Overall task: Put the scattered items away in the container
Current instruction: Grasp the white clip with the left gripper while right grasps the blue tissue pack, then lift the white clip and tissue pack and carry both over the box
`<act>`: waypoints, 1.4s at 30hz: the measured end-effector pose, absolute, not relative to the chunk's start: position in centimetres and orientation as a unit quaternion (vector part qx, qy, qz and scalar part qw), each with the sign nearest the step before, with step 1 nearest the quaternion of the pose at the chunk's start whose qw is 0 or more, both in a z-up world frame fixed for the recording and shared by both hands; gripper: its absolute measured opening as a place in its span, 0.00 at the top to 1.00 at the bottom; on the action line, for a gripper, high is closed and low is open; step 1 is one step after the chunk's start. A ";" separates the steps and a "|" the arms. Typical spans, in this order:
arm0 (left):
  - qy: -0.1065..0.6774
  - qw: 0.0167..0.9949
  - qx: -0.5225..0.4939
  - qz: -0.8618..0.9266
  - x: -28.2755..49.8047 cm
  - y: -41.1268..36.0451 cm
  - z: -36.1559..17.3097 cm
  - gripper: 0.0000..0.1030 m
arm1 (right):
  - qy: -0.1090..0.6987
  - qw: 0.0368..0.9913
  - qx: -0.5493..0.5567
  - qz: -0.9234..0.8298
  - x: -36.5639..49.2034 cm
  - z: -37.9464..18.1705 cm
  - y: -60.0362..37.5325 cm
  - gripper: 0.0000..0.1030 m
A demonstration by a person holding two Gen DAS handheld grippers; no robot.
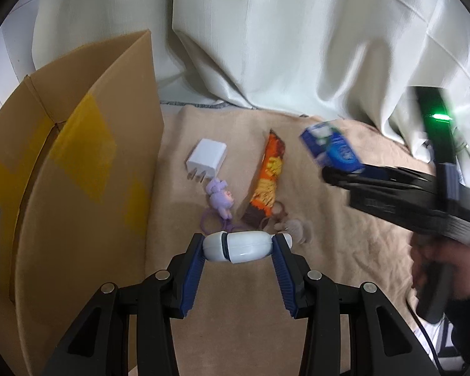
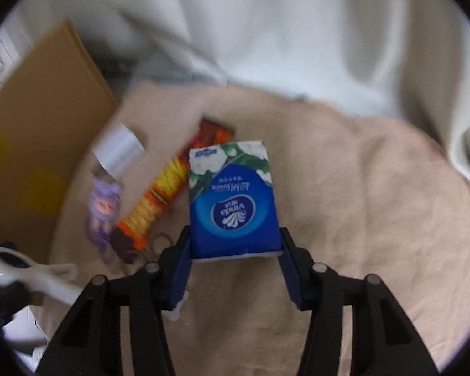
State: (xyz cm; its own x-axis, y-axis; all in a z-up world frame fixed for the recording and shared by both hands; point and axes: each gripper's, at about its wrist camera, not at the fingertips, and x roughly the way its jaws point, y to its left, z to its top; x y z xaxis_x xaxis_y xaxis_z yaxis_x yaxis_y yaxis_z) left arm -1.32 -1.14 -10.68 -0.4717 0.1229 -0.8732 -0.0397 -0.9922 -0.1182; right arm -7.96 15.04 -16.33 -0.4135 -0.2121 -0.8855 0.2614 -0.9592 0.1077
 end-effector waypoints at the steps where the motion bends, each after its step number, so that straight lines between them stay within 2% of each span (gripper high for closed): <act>1: -0.044 0.048 -0.508 0.859 -1.4 -1.1 -10.3 0.57 | 0.017 0.140 0.511 -0.848 -7.4 -15.1 15.6 0.46; 7: -0.044 0.051 -0.495 0.866 -2.0 0.1 -8.1 0.57 | -0.002 0.146 0.456 -0.878 -3.1 -8.0 18.6 0.46; 11: -0.028 0.046 -0.491 0.870 -2.4 0.9 -7.6 0.57 | -0.024 0.136 0.449 -0.883 -0.8 -5.4 20.6 0.46; 16: -0.026 0.054 -0.492 0.869 -2.3 1.6 -7.4 0.57 | -0.034 0.123 0.448 -0.885 2.5 -5.1 22.2 0.46; 27: -0.010 0.067 -0.482 0.873 -2.0 2.3 -5.7 0.57 | -0.060 0.109 0.449 -0.885 3.4 -5.8 21.8 0.46; 30: 0.011 0.060 -0.458 0.887 -2.0 1.8 -3.9 0.57 | -0.056 0.113 0.444 -0.887 3.7 -5.2 21.6 0.46; 42: 0.006 -0.015 -0.367 0.930 -2.2 -7.2 5.9 0.57 | -0.035 0.202 0.365 -0.908 0.5 2.2 15.3 0.46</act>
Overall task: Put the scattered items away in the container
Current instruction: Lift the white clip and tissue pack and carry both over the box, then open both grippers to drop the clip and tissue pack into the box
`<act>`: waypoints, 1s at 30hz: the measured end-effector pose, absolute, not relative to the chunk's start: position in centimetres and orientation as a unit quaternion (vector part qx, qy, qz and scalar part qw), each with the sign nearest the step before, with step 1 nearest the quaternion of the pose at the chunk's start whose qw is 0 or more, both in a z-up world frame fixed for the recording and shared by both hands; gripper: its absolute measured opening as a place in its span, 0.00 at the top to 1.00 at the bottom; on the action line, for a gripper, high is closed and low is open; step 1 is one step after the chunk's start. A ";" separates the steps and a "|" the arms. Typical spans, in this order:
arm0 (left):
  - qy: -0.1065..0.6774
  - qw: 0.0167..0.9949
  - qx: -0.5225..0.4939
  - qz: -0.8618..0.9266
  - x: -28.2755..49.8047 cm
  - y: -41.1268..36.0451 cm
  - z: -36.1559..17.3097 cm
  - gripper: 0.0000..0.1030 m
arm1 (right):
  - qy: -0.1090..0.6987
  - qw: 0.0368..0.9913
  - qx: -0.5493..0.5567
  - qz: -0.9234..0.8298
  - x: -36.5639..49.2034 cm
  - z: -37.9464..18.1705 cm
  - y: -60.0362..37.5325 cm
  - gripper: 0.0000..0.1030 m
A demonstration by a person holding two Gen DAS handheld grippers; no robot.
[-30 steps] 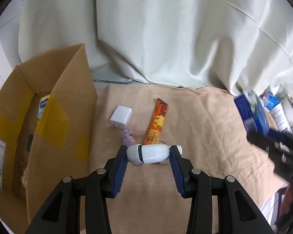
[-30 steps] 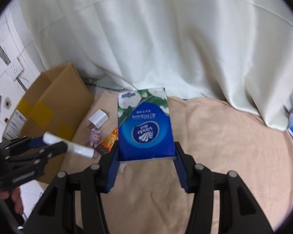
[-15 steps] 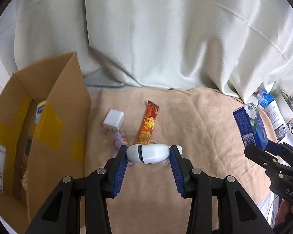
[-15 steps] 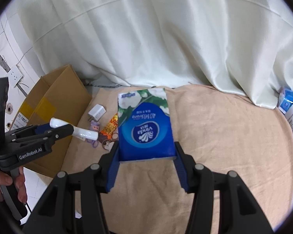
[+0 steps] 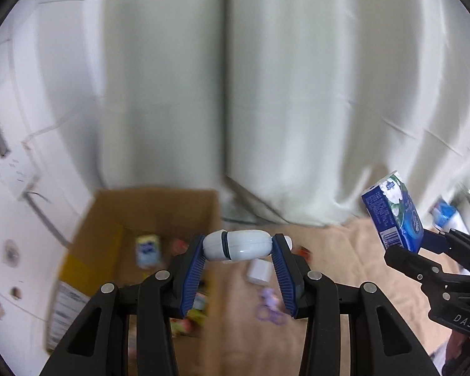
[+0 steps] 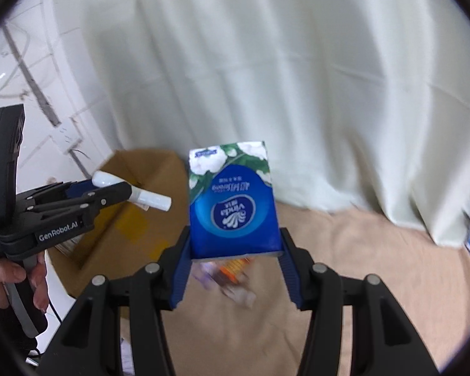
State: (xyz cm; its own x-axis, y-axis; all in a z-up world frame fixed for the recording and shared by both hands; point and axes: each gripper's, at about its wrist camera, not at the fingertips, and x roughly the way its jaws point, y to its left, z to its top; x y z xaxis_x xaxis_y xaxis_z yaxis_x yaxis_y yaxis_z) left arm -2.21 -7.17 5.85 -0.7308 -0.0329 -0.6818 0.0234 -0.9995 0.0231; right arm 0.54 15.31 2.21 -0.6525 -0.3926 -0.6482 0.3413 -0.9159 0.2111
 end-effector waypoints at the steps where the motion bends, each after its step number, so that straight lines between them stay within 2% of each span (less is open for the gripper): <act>1: -0.003 0.023 0.364 -0.931 -2.1 -8.2 6.2 0.57 | -0.030 0.211 0.358 -0.909 0.2 2.7 14.3 0.46; 9: 0.030 0.097 0.354 -0.930 -0.9 -17.0 7.1 0.57 | -0.003 0.289 0.328 -0.900 -2.3 5.5 5.8 0.46; 15: 0.055 0.132 0.364 -0.921 0.4 -21.7 5.4 0.57 | 0.023 0.336 0.328 -0.883 -3.5 5.8 -0.7 0.46; 23: 0.085 0.157 0.394 -0.902 2.1 -25.0 1.1 0.57 | 0.048 0.378 0.358 -0.853 -4.3 3.7 -7.8 0.46; 30: 0.098 0.156 0.413 -0.892 2.5 -25.4 -1.5 0.57 | 0.073 0.382 0.392 -0.834 -4.3 0.2 -10.0 0.46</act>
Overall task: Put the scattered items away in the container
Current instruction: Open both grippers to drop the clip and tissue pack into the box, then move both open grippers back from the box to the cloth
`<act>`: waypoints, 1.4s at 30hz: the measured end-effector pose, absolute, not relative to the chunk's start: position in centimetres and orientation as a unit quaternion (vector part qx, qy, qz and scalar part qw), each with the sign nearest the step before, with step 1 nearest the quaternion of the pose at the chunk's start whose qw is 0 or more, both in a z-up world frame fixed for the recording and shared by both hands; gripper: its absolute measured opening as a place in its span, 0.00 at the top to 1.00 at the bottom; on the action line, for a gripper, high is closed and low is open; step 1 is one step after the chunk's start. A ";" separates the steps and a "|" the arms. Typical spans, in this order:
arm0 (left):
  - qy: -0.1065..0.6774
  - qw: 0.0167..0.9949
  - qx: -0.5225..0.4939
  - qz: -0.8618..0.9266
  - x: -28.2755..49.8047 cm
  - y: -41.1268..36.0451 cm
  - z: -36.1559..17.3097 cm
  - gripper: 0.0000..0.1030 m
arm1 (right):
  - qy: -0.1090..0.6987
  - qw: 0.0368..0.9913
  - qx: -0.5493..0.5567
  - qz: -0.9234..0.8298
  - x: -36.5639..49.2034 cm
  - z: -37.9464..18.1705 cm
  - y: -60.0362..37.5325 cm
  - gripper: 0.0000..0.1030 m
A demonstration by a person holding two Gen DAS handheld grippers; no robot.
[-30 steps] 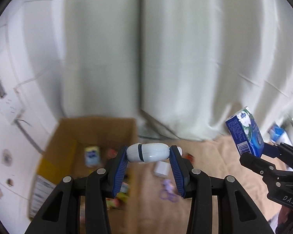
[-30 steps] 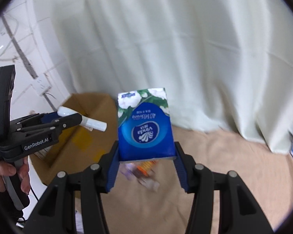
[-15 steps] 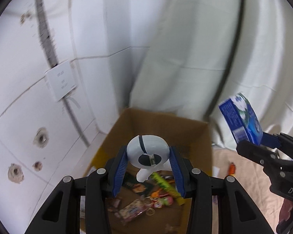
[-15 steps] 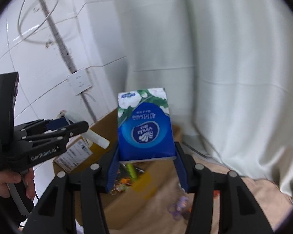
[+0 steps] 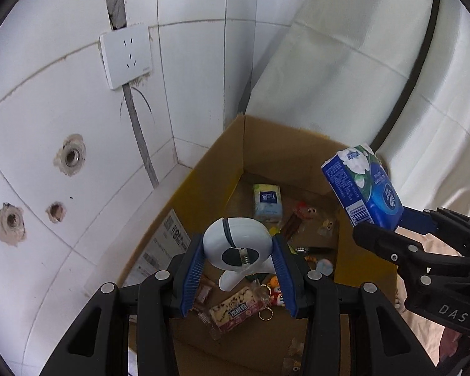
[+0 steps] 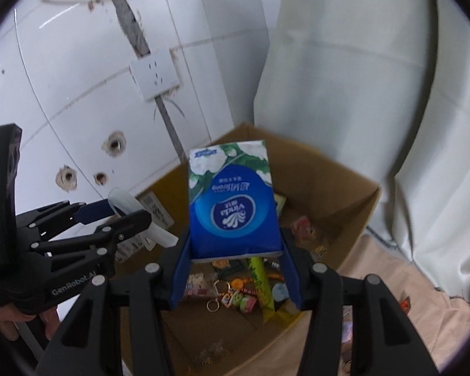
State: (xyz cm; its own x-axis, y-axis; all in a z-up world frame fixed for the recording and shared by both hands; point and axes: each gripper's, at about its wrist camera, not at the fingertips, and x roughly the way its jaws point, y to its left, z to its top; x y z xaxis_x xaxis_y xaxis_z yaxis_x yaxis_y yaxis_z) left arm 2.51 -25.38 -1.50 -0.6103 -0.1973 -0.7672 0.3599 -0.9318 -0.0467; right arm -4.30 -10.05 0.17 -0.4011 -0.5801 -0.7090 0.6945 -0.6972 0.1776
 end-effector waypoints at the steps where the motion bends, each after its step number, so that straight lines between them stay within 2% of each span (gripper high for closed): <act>1: 0.100 0.155 0.414 -0.891 2.5 -25.4 -1.8 0.57 | 0.076 0.381 0.395 -0.833 -4.3 -0.1 -10.0 0.46; 12: 0.111 0.165 0.428 -0.882 1.5 -26.1 -3.0 0.55 | 0.087 0.374 0.415 -0.825 -5.0 -1.6 -10.2 0.43; 14: 0.106 0.176 0.427 -0.881 1.5 -25.9 -2.8 0.43 | 0.099 0.366 0.413 -0.828 -5.0 -1.7 -10.3 0.41; 16: 0.114 0.174 0.426 -0.881 1.5 -26.0 -2.9 0.10 | 0.116 0.353 0.400 -0.838 -4.7 -1.5 -10.2 0.30; 18: 0.114 0.176 0.425 -0.881 1.6 -25.9 -2.8 0.03 | 0.128 0.350 0.382 -0.846 -4.5 -1.2 -10.1 0.03; 19: 0.111 0.180 0.425 -0.880 1.6 -25.8 -2.8 0.03 | 0.131 0.345 0.370 -0.852 -4.3 -0.9 -9.9 0.00; 24: 0.105 0.175 0.429 -0.880 1.3 -25.1 -2.6 0.02 | 0.147 0.318 0.331 -0.876 -4.3 0.1 -8.5 0.00; 32: 0.090 0.162 0.429 -0.884 0.8 -23.3 -1.7 0.02 | 0.132 0.308 0.337 -0.880 -5.1 0.5 -6.3 0.00; 42: 0.060 0.102 0.394 -0.912 -1.6 -16.7 3.5 0.02 | 0.086 0.270 0.307 -0.909 -5.9 3.9 0.8 0.00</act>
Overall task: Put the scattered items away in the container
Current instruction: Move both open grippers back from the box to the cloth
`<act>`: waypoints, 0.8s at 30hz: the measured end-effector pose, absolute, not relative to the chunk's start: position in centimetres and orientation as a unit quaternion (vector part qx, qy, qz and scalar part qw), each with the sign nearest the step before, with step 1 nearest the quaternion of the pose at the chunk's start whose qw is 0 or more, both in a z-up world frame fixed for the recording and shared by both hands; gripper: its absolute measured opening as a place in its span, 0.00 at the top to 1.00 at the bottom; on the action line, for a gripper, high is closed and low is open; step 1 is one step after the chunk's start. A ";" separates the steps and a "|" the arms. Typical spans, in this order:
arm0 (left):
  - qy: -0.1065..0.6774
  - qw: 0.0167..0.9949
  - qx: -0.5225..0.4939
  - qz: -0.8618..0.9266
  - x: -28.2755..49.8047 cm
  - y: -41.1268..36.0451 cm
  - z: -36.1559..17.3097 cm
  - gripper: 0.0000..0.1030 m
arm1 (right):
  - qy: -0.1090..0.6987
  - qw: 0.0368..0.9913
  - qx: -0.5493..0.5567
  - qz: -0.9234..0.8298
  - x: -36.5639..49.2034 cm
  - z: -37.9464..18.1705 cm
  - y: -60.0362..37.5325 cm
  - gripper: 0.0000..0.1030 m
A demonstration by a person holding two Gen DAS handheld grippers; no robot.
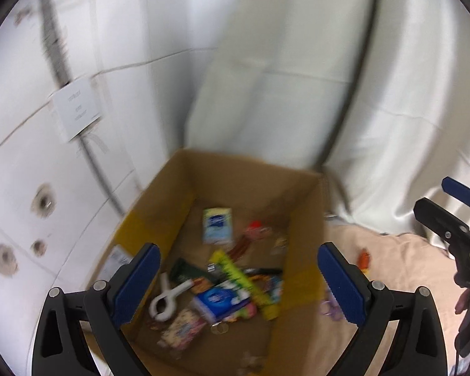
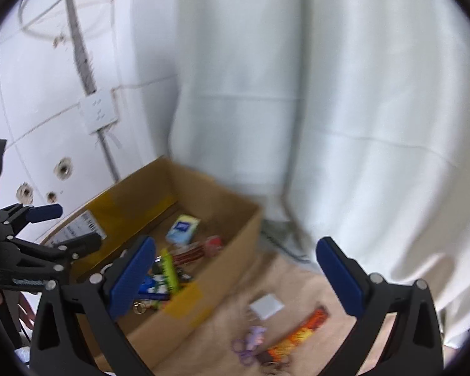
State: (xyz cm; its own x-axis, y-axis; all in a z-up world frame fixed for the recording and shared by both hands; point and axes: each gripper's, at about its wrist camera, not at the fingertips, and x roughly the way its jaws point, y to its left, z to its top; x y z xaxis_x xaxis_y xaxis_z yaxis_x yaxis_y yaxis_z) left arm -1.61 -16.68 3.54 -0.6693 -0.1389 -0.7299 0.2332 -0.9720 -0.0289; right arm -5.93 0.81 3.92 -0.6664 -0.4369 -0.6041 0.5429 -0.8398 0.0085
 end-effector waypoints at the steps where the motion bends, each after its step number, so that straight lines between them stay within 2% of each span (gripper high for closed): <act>1: 0.057 0.094 0.392 -0.913 -2.0 -15.8 3.9 0.02 | 0.082 0.260 0.305 -0.912 -6.1 4.2 1.9 0.00; 12: 0.028 -0.005 0.385 -0.922 -5.3 -4.7 5.4 0.02 | 0.037 0.163 0.308 -0.937 -5.6 5.4 13.4 0.00; 24: 0.022 -0.044 0.453 -0.890 -6.1 2.1 -1.5 0.02 | 0.018 0.085 0.361 -0.929 -3.8 1.2 22.1 0.00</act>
